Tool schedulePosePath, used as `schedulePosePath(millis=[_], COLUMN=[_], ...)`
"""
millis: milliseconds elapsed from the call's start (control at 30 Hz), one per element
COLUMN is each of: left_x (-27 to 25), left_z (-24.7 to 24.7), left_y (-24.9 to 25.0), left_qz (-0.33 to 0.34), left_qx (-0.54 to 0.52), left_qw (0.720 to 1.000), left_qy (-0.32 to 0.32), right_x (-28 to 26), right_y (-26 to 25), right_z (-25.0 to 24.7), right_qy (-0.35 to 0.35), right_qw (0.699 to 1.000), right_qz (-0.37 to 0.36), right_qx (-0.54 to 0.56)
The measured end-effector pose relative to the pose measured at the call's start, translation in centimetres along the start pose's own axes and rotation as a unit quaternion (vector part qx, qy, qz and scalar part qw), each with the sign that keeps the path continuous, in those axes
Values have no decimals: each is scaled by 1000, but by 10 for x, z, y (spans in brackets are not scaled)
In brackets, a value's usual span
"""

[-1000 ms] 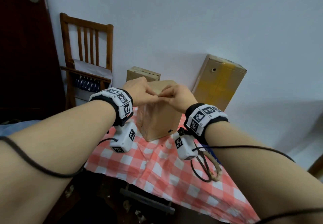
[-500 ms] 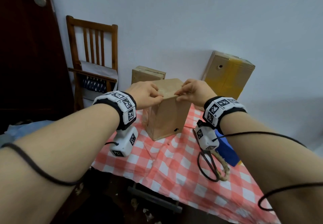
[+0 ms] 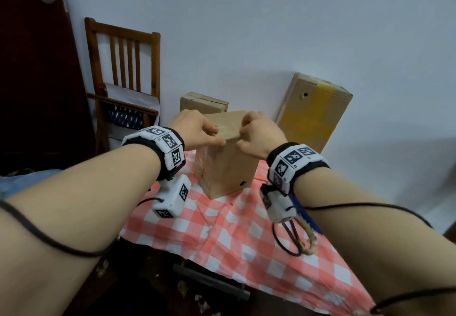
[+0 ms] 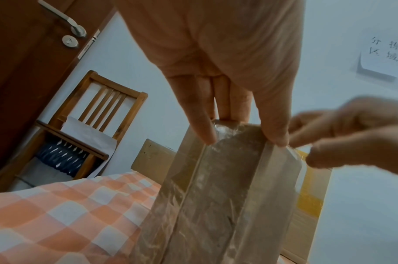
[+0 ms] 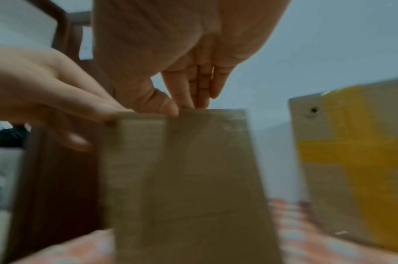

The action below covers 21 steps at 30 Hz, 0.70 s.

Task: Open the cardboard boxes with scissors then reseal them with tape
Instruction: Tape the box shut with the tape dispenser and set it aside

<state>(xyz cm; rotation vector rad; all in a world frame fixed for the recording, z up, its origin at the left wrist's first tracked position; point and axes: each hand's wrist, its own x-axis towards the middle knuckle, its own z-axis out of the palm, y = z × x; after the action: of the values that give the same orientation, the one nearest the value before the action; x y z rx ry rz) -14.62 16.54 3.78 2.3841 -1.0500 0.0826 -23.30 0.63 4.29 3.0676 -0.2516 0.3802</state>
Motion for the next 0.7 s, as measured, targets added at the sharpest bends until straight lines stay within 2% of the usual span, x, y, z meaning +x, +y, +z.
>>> schedulePosePath(millis=[100, 167, 200, 333, 400, 467, 533, 633, 700], left_x=[-3, -5, -5, 1, 2, 1, -1, -1, 2], left_z=[-3, -3, -2, 3, 3, 2, 2, 4, 5], left_y=[-1, -3, -3, 1, 1, 1, 2, 2, 3], left_qz=[-4, -3, -2, -3, -1, 6, 9, 4, 2], left_qx=[19, 13, 10, 29, 49, 61, 70, 69, 77], left_qw=[1000, 1000, 1000, 1000, 999, 998, 998, 998, 997], left_qy=[-5, -7, -6, -3, -5, -1, -1, -2, -2], right_x=[-2, -5, -5, -2, 1, -1, -9, -12, -8], right_y=[-36, -28, -16, 16, -5, -27, -26, 6, 10], right_z=[11, 10, 8, -3, 0, 7, 4, -7, -10], right_qy=[15, 21, 11, -5, -4, -4, 2, -20, -23], right_qw=[994, 990, 992, 998, 999, 998, 995, 999, 999], right_qz=[-58, -68, -64, 50, 30, -32, -52, -6, 31], right_qx=[92, 121, 109, 26, 11, 47, 86, 46, 18])
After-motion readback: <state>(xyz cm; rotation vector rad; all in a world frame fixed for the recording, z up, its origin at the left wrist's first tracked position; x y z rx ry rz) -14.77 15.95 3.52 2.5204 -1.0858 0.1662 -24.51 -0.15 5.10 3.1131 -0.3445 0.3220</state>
